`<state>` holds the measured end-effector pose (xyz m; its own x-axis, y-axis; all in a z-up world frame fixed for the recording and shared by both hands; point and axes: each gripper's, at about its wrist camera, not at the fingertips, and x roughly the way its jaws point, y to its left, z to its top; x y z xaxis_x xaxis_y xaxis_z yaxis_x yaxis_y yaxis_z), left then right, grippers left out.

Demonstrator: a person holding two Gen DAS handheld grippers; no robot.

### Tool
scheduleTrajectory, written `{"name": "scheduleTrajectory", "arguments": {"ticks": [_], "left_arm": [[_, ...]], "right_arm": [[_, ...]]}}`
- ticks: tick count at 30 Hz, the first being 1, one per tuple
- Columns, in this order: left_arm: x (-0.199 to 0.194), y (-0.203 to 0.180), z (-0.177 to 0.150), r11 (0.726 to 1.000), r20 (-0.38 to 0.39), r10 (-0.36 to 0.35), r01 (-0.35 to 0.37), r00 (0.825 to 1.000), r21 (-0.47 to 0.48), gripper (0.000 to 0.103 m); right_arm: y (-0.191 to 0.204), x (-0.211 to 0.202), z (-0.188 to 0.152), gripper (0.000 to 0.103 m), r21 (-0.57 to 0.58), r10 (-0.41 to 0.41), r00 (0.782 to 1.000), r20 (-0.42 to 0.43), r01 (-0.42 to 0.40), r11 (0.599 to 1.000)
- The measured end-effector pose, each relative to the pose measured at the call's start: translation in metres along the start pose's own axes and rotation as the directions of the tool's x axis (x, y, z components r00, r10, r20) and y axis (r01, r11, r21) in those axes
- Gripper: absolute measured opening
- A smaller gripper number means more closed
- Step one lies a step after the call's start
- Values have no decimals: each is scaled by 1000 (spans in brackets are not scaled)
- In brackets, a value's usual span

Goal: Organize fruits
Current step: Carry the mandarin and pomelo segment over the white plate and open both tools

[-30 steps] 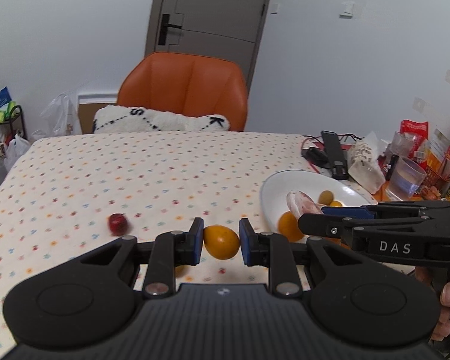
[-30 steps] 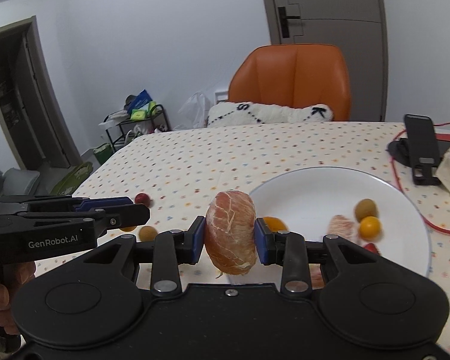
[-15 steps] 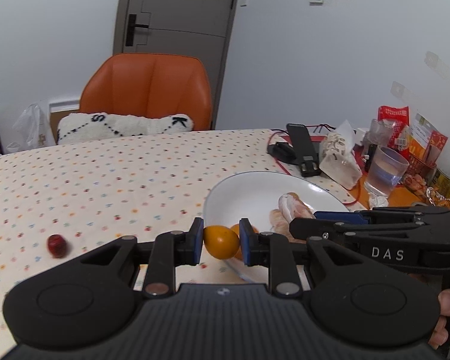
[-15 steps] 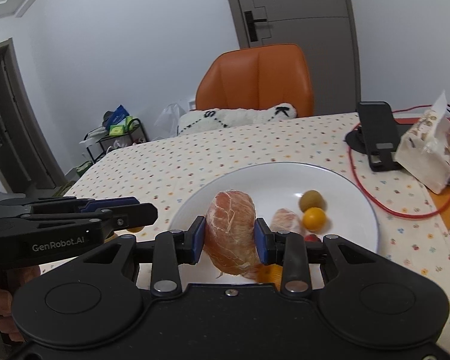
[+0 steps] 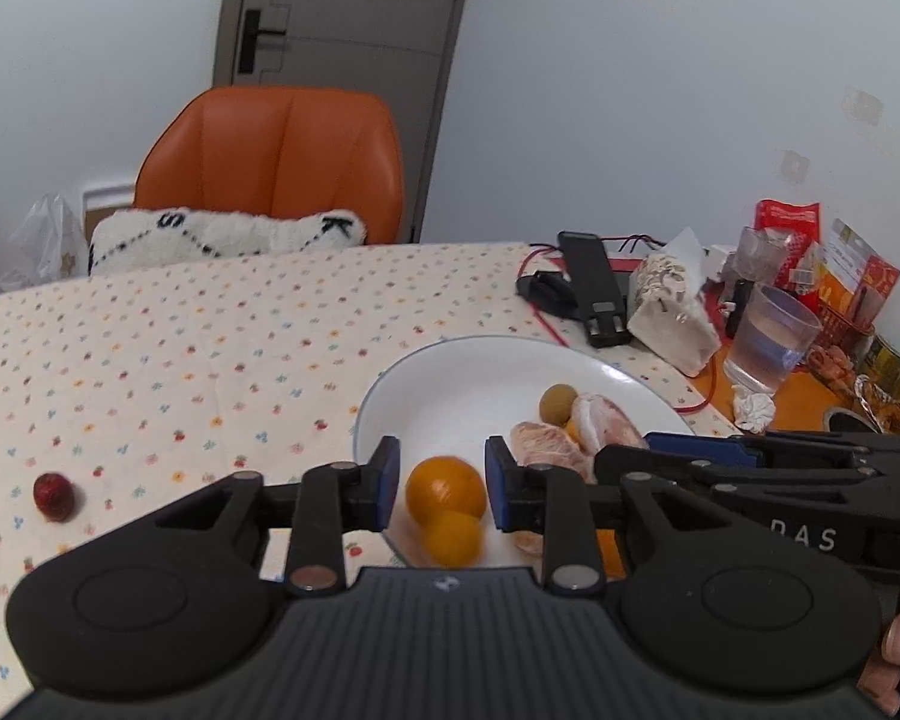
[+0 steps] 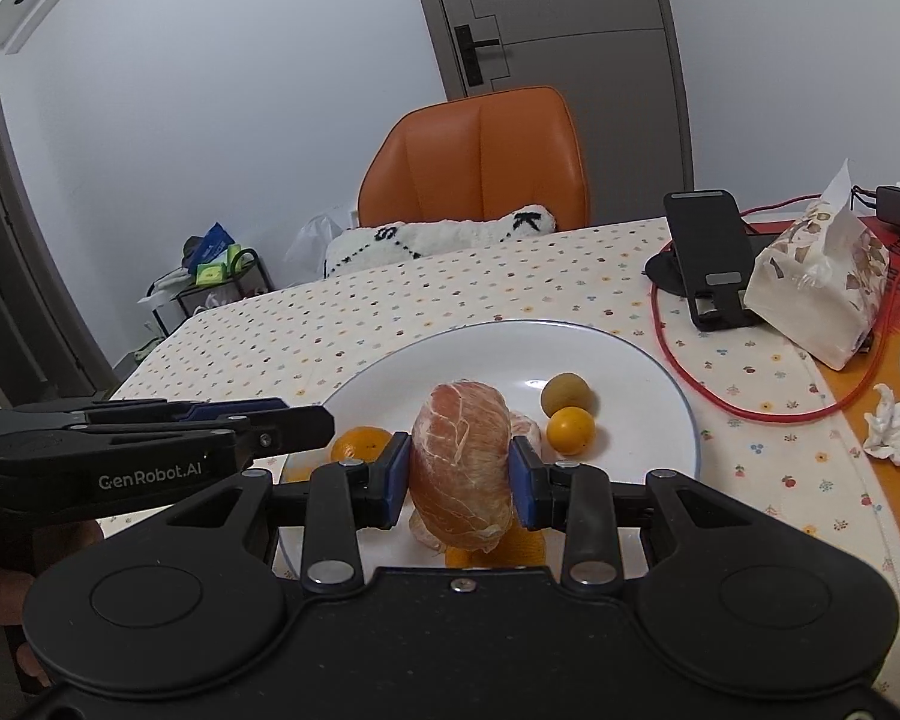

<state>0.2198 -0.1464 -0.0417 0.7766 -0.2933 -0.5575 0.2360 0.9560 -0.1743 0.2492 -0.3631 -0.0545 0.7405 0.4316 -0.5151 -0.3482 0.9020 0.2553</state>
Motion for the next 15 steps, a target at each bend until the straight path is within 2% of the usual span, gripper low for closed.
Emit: {"name": "scheduleTrajectory", "arguments": {"ticks": [15], "left_arm": [[-26,31,-5,997,3,68,-68,998,-40,38]], "right_arm": [[16,9,3,33,-22,-5,1000,-6,5,1000]]}}
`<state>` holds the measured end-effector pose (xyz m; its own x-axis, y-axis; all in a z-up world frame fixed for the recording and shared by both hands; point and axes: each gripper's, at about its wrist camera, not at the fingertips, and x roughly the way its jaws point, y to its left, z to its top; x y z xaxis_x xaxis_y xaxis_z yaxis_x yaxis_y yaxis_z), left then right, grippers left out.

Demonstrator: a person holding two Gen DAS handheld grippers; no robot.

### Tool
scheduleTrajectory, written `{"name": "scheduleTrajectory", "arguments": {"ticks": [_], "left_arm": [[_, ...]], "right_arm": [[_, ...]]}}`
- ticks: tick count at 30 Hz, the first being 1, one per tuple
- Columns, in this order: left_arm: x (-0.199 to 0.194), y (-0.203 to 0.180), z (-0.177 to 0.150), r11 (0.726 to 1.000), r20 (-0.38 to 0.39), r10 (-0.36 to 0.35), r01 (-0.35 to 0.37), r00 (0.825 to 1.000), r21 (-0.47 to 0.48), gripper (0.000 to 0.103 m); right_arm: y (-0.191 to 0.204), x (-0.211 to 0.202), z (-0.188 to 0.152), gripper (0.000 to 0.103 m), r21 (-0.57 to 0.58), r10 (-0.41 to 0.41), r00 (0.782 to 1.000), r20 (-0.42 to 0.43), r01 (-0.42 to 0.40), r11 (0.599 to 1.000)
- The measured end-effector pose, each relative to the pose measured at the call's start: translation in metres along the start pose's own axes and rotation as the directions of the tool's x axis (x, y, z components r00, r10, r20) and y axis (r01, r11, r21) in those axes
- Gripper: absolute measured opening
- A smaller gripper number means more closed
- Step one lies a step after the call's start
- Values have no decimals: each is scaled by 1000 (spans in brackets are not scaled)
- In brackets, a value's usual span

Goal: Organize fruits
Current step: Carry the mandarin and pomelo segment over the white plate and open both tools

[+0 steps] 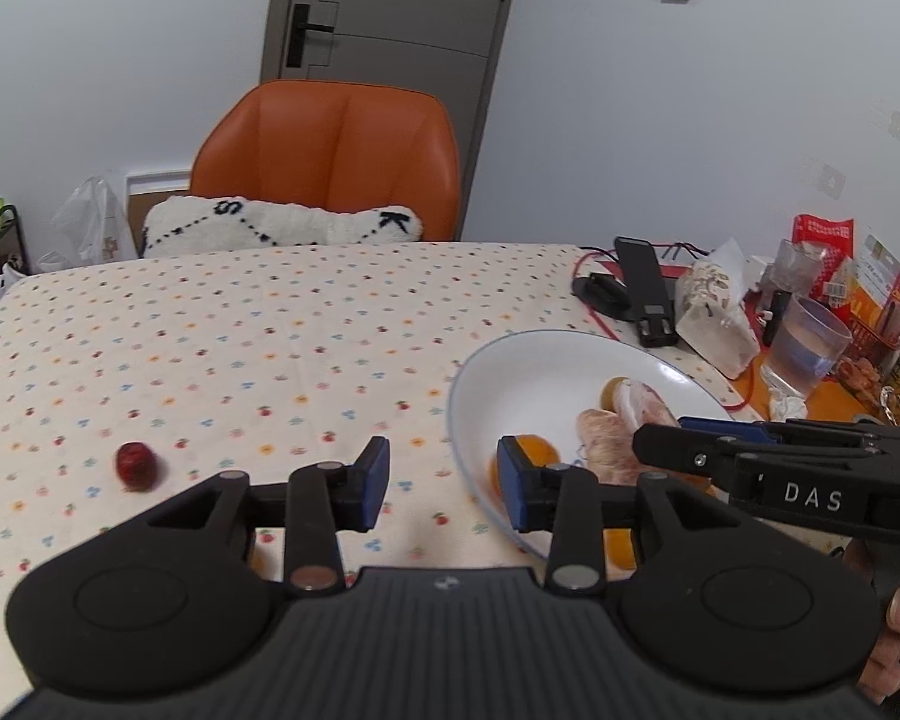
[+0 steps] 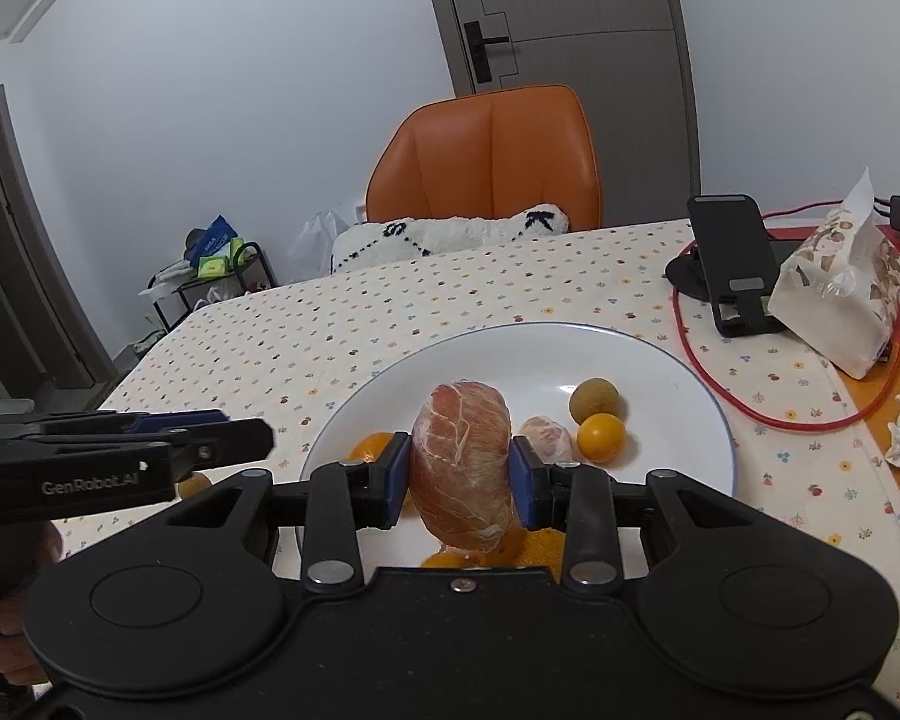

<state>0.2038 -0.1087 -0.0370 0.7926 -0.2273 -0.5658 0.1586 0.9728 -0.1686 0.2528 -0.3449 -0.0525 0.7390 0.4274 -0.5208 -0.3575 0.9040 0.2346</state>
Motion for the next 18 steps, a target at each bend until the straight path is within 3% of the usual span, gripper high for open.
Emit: {"name": "scheduleTrajectory", "arguments": {"ticks": [4,13,18], "left_arm": [[-9,10,1,1000,14,19,-19,1000,-17,45],[-24,40,-4,995,26,63,-61,998,-77,45],[-32,61,-9,990,21,85,-82,996,-111,45]], "right_arm": [[1,-2,2,33,3,-5,1000,10,5,1000],[4,1,7,34,21,-47,999,23,46,999],[10,4,8,46,26,-68,997,37,67,997]]}}
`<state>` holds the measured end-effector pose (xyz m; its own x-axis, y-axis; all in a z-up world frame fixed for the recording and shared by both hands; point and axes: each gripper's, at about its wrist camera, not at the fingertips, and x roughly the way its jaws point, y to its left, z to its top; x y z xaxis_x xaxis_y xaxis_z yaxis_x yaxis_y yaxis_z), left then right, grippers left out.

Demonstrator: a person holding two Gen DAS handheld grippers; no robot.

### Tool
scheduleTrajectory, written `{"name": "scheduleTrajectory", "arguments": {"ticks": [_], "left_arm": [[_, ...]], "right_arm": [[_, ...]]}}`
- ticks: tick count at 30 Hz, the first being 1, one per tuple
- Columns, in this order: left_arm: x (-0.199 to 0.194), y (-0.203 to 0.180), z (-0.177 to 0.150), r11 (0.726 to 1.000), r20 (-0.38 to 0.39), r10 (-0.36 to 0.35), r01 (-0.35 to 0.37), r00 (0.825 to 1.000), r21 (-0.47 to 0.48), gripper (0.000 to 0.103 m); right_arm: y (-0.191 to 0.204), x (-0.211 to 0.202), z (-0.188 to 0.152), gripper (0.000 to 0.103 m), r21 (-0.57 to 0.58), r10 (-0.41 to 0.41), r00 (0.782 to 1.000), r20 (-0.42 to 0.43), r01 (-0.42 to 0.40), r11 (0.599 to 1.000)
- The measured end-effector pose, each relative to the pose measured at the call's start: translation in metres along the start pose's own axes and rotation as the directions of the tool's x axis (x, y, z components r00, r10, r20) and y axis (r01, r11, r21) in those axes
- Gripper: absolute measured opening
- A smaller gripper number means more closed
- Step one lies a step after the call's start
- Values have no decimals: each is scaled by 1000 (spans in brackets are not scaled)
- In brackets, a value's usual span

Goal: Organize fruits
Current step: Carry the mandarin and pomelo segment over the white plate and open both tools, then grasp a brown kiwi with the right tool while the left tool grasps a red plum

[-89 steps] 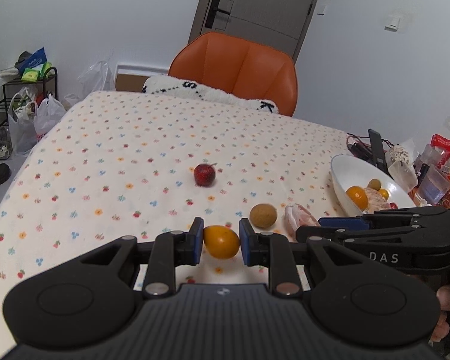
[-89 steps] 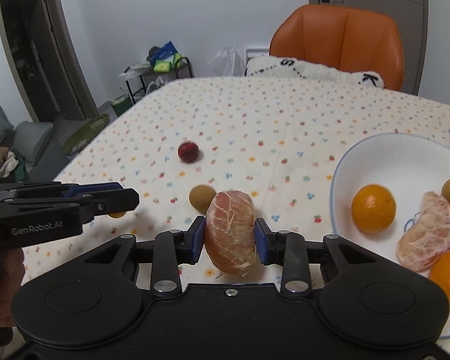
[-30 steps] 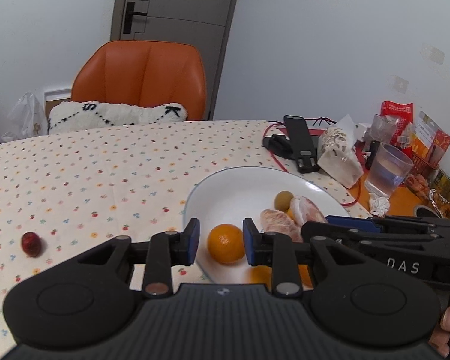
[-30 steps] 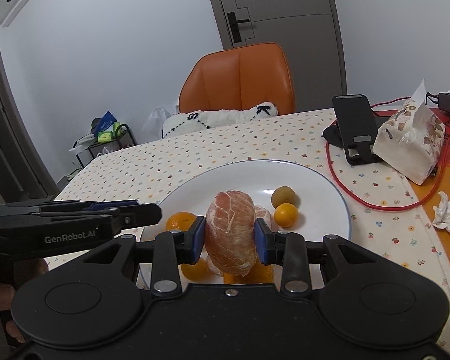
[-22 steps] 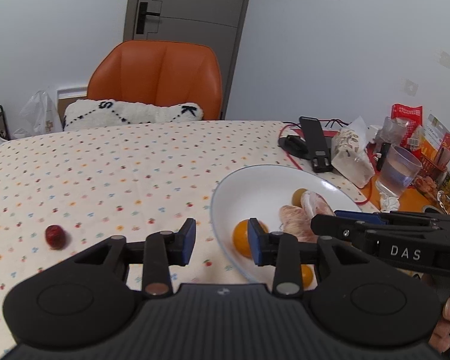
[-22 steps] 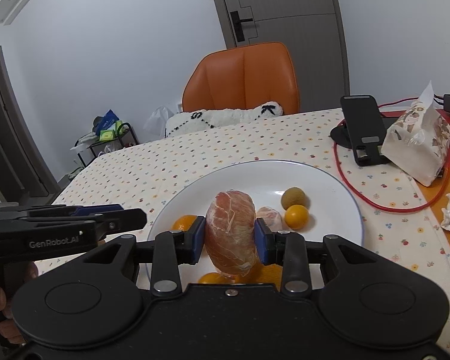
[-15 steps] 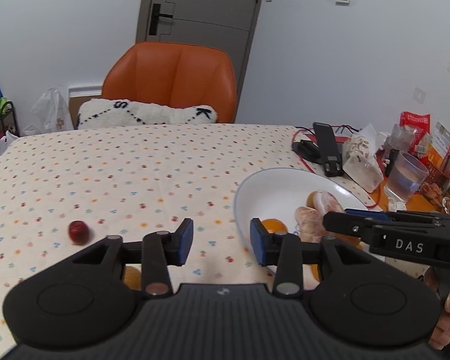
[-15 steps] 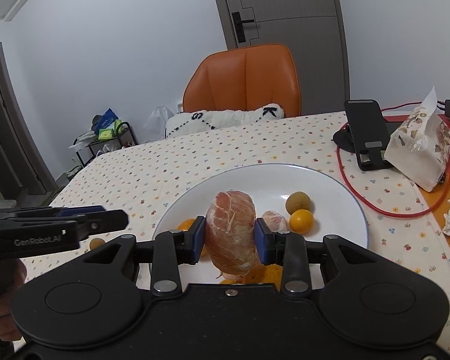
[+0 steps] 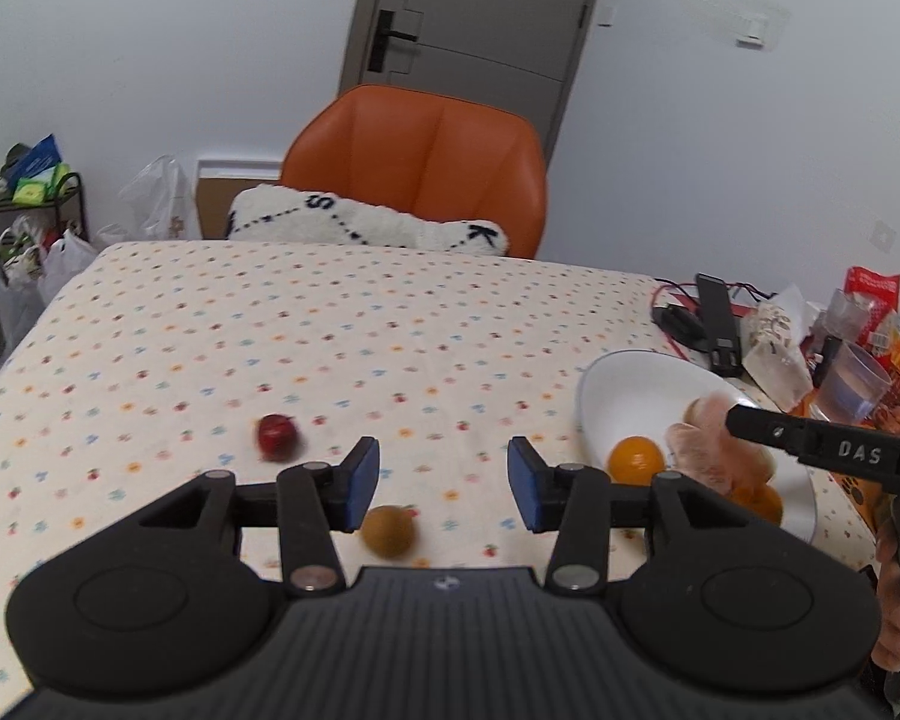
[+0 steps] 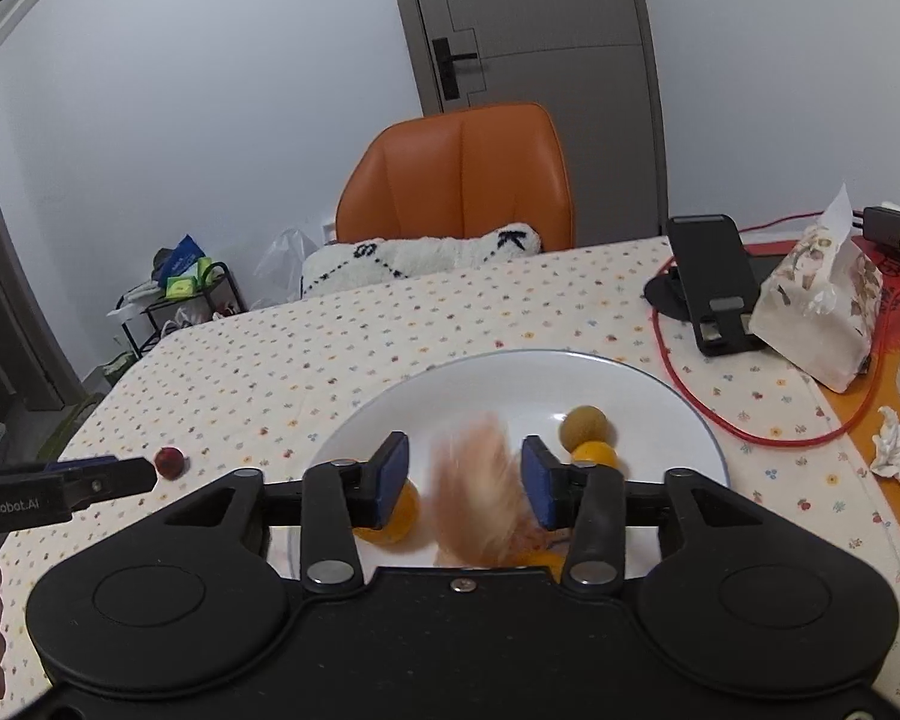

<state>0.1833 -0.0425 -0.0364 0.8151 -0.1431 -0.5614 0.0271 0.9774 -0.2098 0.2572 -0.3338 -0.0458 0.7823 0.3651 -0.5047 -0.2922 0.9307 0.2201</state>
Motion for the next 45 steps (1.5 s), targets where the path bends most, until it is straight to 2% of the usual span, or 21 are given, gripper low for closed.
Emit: {"name": "scheduleTrajectory", "arguments": {"ticks": [2,4,6,14,21,26,30,33,39,45], "left_arm": [[-3,9,-1,1000,-1,11,-11,1000,-12,49],[-7,16,-2,999,12,22,-22,1000,-29,70],[-13,24,-3,999,36,30,-29,999,-43,75],[-25,53,-5,995,44,47,-43,998,-85,76],[-39,73,-10,992,50,67,-61,997,-107,76],[-46,81,-13,991,29,69,-65,997,-115,76],[-54,82,-14,992,30,80,-77,996,-100,85],[-59,86,-17,992,44,73,-68,996,-105,91],[-54,93,-20,991,22,75,-72,997,-109,92],[-47,97,-22,994,-14,69,-70,997,-85,94]], "right_arm": [[6,1,1,48,-4,1,1000,1,-1,1000],[14,2,2,50,-17,3,1000,-1,-3,1000],[22,3,2,53,-26,14,1000,-5,-14,1000],[63,7,0,59,-96,65,997,-30,-68,993],[89,9,-5,60,-126,99,994,-54,-106,986],[103,9,-11,66,-135,127,989,-72,-136,982],[112,8,-14,70,-140,155,984,-88,-166,976],[118,10,-18,70,-147,179,978,-102,-193,970],[135,20,-29,67,-173,220,965,-146,-243,954],[145,35,-32,66,-174,228,958,-175,-258,950]]}}
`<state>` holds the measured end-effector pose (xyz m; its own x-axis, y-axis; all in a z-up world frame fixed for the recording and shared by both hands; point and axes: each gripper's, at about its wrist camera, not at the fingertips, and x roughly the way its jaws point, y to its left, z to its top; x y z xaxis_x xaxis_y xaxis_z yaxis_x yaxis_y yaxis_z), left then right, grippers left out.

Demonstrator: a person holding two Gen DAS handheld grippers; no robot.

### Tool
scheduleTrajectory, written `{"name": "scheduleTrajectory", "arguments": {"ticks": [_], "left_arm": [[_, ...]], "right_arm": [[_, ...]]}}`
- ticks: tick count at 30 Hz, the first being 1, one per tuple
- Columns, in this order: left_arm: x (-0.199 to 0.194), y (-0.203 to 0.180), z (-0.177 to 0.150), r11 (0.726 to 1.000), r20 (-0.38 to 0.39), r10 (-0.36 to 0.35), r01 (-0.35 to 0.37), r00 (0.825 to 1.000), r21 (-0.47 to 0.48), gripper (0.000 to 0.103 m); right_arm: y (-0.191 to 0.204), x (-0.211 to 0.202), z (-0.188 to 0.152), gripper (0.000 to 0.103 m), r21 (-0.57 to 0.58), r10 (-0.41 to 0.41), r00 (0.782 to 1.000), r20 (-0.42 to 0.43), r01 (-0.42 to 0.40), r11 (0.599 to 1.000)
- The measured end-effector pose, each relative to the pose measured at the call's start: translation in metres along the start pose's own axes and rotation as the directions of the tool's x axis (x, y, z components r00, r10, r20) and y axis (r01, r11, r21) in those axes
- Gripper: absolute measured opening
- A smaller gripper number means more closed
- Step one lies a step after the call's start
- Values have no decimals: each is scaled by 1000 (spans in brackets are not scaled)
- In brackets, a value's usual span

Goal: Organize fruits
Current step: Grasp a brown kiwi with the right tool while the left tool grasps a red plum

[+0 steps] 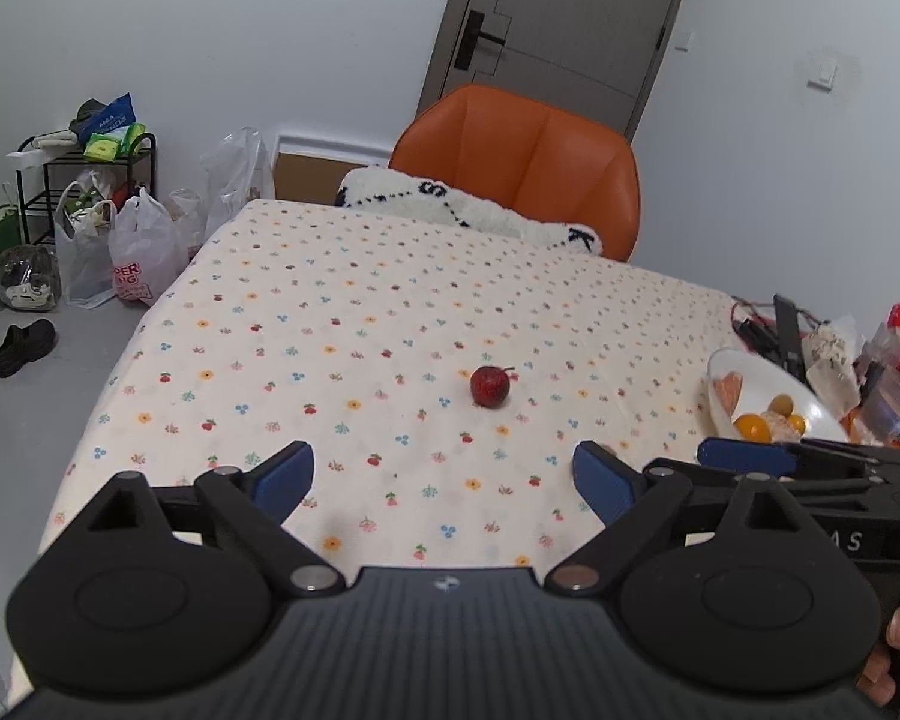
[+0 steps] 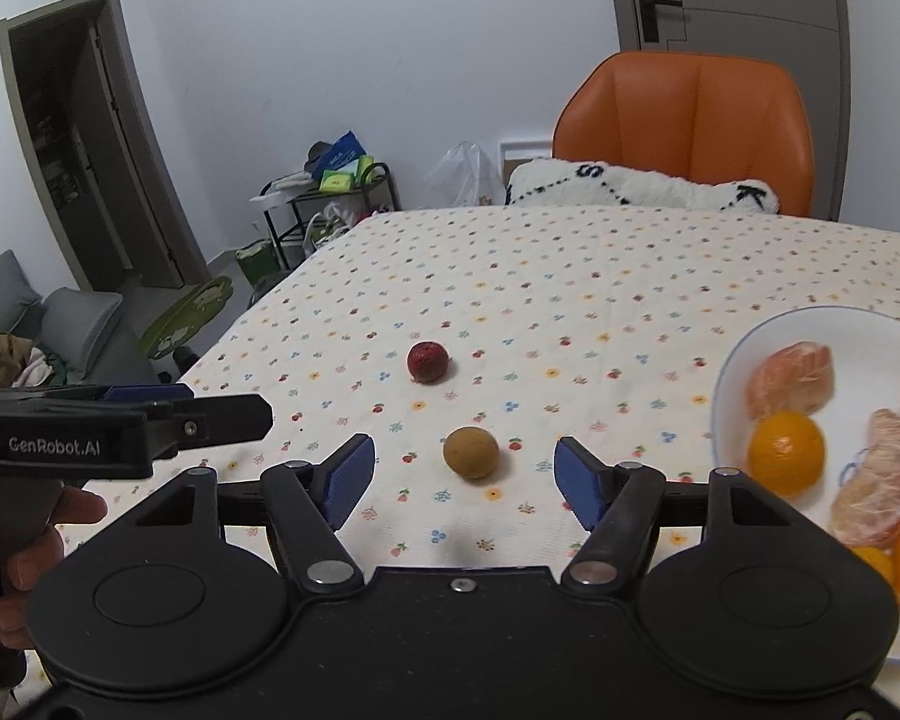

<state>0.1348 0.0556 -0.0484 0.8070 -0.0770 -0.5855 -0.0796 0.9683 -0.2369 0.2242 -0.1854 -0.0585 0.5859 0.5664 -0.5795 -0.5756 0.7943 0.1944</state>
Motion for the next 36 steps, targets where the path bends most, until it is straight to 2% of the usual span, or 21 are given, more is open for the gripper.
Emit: {"name": "scheduleTrajectory", "arguments": {"ticks": [4,9,13,17,25,31,36], "left_arm": [[5,2,0,1000,-10,7,-7,1000,11,96],[11,6,1,1000,-23,-1,1,1000,7,96],[19,6,2,1000,-28,6,-6,1000,5,96],[28,6,5,1000,-33,21,-20,999,14,94],[47,-4,15,999,-36,23,-21,999,42,88],[70,-12,21,999,-65,12,-9,998,45,69],[85,-18,27,999,-71,14,-11,997,44,64]], "right_arm": [[-1,13,0,58,13,14,1000,-23,-13,1000],[-1,25,-1,56,21,24,999,-38,-23,1000],[-3,39,0,47,20,27,998,-57,-26,999],[-7,48,0,25,21,22,998,-60,-21,1000],[-20,44,12,25,32,35,998,-48,-34,999],[-30,39,20,25,37,30,999,-33,-29,999],[-40,32,23,25,48,33,999,-20,-32,998]]}}
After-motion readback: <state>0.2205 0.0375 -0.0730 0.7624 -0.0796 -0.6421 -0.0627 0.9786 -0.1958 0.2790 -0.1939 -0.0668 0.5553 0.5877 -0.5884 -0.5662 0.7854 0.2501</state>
